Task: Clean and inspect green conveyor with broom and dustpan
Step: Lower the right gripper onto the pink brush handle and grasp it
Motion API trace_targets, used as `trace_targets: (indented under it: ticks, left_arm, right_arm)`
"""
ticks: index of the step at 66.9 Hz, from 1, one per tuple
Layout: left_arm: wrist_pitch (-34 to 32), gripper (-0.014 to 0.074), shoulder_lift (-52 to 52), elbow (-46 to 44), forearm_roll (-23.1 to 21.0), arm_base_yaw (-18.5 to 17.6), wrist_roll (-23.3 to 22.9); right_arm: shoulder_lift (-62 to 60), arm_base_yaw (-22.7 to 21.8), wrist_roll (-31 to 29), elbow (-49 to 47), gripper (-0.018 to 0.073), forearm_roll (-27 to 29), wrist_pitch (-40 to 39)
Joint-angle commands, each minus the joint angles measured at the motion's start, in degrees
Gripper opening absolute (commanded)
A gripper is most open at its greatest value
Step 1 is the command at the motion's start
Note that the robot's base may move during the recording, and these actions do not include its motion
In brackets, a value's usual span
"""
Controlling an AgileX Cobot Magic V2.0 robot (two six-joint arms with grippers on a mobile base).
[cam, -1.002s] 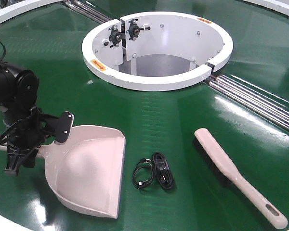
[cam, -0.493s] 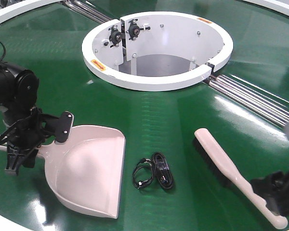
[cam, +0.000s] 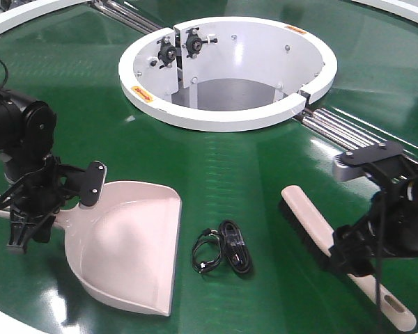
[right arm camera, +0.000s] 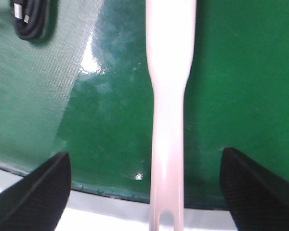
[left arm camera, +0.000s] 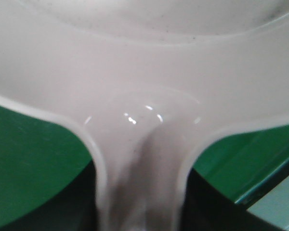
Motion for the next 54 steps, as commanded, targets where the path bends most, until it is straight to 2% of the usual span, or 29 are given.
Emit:
trace_targets:
  ticks: [1, 39, 46, 54]
  left_arm:
    - [0.0, -0.0008, -2.6, -1.5, 0.2, -0.2, -0.6]
    - [0.0, -0.0008, -2.6, -1.5, 0.2, -0.2, -0.6]
    - [0.0, -0.0008, -2.6, -1.5, 0.2, -0.2, -0.6]
    - [0.0, -0.0008, -2.6, -1.5, 0.2, -0.2, -0.6]
  right_arm:
    - [2.8, 0.1, -0.6, -3.3, 0.0591, -1.0, -0.5]
    - [19.0, 0.1, 1.3, -5.2, 0.0587, -1.7, -4.1]
    - [20.6, 0.1, 2.7, -5.2, 0.0557, -2.0, -4.4]
    - [21.9, 0.1, 2.6, -5.2, 0.0478, -2.3, -3.5]
